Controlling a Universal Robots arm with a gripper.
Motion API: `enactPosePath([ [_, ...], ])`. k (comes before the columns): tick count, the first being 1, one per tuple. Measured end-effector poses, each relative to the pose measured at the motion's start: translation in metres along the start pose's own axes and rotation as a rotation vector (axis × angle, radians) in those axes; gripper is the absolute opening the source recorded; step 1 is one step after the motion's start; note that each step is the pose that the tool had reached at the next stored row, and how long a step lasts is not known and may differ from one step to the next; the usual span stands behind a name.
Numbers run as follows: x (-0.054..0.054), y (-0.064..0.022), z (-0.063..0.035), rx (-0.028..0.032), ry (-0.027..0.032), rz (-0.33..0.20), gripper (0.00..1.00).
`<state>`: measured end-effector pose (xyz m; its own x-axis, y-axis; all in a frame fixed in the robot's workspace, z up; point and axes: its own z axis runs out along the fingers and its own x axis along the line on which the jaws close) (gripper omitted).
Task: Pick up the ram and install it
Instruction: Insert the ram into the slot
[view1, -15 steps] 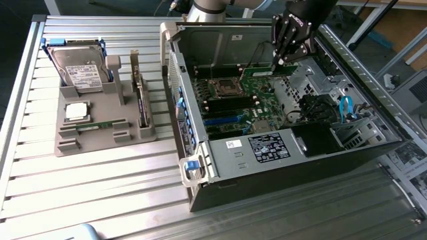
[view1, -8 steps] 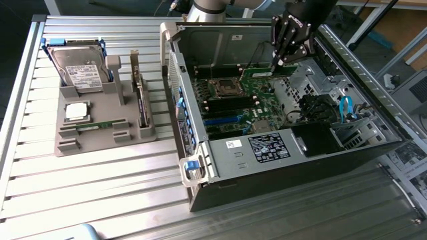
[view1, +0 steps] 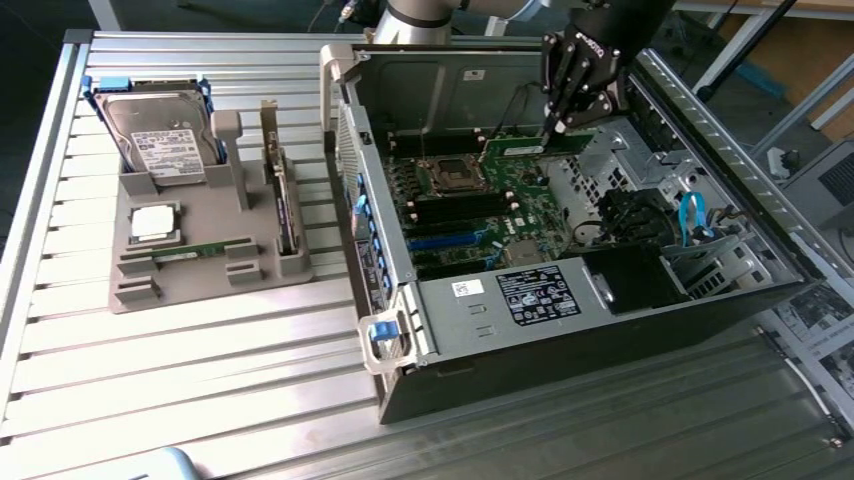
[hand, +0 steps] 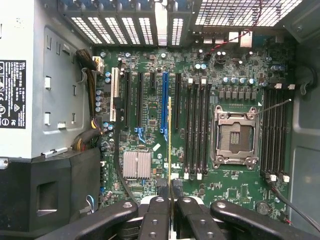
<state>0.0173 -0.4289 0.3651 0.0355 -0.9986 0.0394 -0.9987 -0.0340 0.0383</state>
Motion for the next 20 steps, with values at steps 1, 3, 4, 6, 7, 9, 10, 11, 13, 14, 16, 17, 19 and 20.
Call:
enactPosePath([
  [1,0.0000,0.0000,0.0002,0.0000,0.0000,0.000,0.13],
  [3,0.0000,0.0000,0.0007,0.0000,0.0000,0.000,0.13],
  [4,0.0000,0.0000,0.0009,0.0000,0.0000,0.000,0.13],
  [6,0.0000,-0.0001,0.0015,0.0000,0.0000,0.000,0.13],
  [7,-0.0001,-0.0001,0.0017,0.0000,0.0000,0.000,0.13],
  [9,-0.0001,-0.0001,0.0023,0.0000,0.0000,0.000,0.13],
  [10,-0.0001,-0.0001,0.0026,0.0000,0.0000,0.000,0.13],
  [11,-0.0001,-0.0001,0.0028,0.0001,-0.0001,0.000,0.13],
  [13,-0.0001,-0.0001,0.0034,0.0000,0.0000,0.000,0.13],
  [14,-0.0001,-0.0001,0.0037,0.0000,0.0000,0.000,0.13],
  [16,-0.0002,-0.0002,0.0042,0.0000,0.0000,0.000,0.13],
  [17,-0.0002,-0.0002,0.0045,0.0000,0.0000,0.000,0.13],
  [19,-0.0002,-0.0002,0.0051,0.0000,-0.0001,0.000,0.13],
  [20,-0.0002,-0.0002,0.0053,0.0000,0.0000,0.000,0.13],
])
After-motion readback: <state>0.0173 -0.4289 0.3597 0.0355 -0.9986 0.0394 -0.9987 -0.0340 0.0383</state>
